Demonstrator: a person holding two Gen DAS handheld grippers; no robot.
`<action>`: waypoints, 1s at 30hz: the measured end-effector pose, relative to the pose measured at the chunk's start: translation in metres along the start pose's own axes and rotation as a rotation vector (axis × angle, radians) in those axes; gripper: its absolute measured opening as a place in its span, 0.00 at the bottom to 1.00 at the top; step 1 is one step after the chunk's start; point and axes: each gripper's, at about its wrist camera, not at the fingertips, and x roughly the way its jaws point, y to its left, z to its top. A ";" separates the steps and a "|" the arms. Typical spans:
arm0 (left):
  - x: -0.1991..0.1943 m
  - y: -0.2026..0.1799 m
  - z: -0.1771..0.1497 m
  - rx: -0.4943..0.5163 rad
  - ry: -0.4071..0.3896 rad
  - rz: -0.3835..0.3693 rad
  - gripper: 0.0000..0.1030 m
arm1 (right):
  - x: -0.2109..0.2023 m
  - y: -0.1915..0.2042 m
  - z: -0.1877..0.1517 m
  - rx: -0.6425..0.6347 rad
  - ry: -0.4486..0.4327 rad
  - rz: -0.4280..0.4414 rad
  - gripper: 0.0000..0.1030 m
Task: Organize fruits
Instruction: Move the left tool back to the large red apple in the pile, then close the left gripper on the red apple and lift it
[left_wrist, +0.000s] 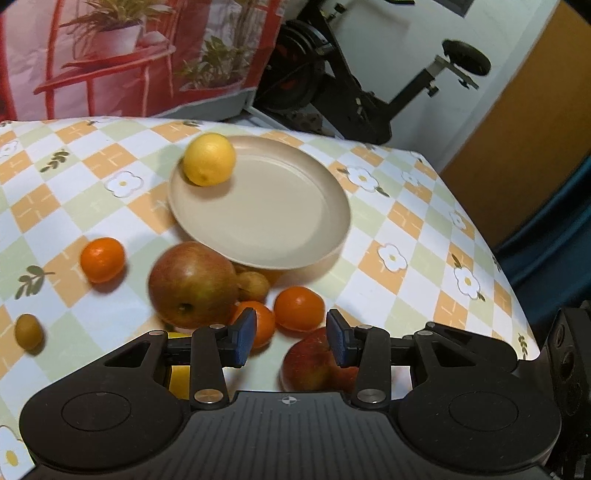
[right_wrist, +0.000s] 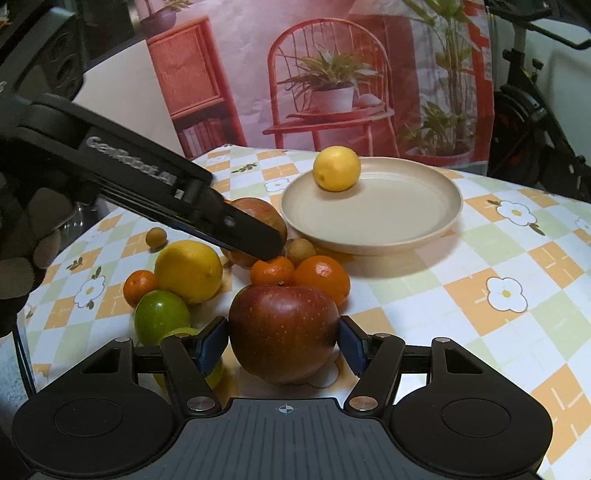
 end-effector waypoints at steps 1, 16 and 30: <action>0.003 -0.001 -0.001 0.000 0.010 -0.003 0.43 | -0.001 0.000 0.000 -0.003 0.000 0.000 0.59; 0.011 0.001 -0.015 -0.051 0.079 -0.134 0.43 | -0.016 0.002 -0.008 -0.015 0.026 -0.001 0.59; 0.015 -0.004 -0.022 -0.031 0.115 -0.181 0.43 | -0.027 0.000 -0.018 0.013 0.055 -0.011 0.57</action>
